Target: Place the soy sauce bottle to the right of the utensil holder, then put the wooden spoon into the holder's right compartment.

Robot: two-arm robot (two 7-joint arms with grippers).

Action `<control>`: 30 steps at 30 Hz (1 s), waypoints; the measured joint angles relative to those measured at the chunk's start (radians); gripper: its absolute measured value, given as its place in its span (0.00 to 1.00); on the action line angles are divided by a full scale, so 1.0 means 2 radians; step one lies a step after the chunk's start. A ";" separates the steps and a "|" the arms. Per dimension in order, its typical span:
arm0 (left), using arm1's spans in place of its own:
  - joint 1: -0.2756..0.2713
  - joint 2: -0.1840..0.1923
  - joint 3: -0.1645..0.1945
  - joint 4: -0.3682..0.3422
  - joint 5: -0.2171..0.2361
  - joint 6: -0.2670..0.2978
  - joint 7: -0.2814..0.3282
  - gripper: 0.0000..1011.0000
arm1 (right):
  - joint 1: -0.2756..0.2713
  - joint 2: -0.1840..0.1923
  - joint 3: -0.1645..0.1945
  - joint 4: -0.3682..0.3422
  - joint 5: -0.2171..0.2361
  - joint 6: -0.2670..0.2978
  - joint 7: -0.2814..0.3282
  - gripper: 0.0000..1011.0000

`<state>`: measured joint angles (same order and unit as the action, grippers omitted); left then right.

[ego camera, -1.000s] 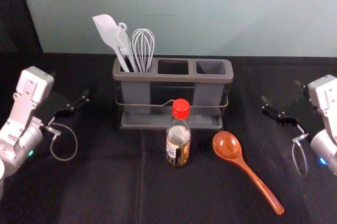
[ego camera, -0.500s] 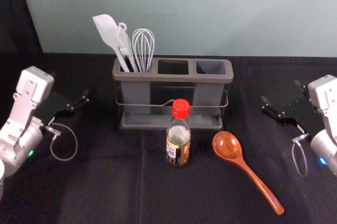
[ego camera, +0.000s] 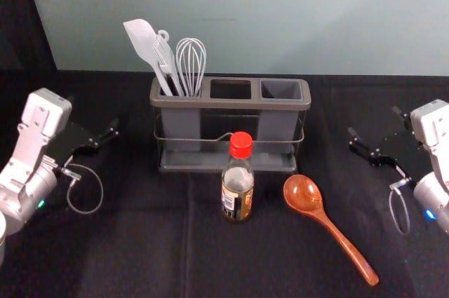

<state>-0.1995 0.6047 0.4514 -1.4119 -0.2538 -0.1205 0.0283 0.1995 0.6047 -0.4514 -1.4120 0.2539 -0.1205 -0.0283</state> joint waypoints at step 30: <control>0.000 0.000 0.000 0.000 0.000 0.000 0.000 0.99 | -0.070 0.068 0.024 -0.152 0.073 0.065 0.182 0.99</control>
<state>-0.1995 0.6047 0.4514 -1.4119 -0.2539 -0.1205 0.0283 0.0594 0.7409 -0.4039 -1.7165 0.4000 0.0104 0.3349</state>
